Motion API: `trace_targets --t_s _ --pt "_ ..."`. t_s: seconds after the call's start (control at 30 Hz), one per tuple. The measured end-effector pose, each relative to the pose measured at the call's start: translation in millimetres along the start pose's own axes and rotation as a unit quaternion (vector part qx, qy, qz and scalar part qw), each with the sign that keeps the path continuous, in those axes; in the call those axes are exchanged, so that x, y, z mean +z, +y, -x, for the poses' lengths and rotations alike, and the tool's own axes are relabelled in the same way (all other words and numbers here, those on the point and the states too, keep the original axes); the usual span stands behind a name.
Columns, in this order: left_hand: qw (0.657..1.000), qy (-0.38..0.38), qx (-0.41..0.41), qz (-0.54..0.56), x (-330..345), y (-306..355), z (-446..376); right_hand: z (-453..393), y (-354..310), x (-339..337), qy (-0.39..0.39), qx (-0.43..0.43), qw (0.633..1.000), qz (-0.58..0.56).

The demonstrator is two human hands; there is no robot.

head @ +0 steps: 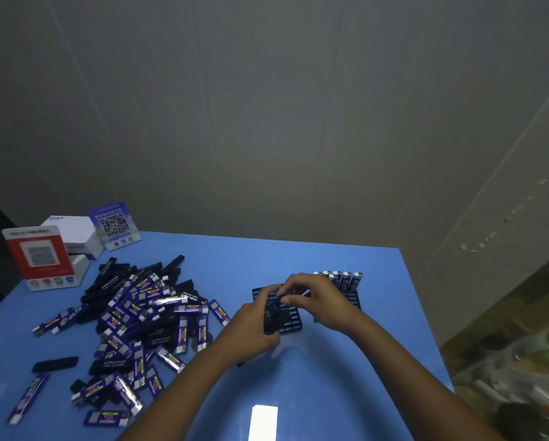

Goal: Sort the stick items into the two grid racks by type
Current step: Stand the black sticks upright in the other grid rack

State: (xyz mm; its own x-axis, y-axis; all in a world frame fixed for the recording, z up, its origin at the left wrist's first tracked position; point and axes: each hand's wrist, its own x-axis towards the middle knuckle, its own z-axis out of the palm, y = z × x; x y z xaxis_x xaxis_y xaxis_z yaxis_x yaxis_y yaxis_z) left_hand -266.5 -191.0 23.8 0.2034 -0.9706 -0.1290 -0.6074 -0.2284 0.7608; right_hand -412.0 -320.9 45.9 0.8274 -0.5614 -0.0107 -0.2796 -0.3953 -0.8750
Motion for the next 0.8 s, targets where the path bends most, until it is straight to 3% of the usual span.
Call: trace_targets --t_s 0.47,0.63,0.8 --pt "0.999 -0.017 -0.031 0.041 -24 -23 -8 -33 0 2 -0.016 0.014 1.000 -0.006" --pt "0.996 -0.008 -0.076 0.046 -42 -48 -15 -55 5 -18 0.050 0.060 0.996 -0.036" --pt "0.995 0.008 -0.079 0.052 -57 -65 -27 -70 12 -17 0.039 0.116 0.990 -0.066"
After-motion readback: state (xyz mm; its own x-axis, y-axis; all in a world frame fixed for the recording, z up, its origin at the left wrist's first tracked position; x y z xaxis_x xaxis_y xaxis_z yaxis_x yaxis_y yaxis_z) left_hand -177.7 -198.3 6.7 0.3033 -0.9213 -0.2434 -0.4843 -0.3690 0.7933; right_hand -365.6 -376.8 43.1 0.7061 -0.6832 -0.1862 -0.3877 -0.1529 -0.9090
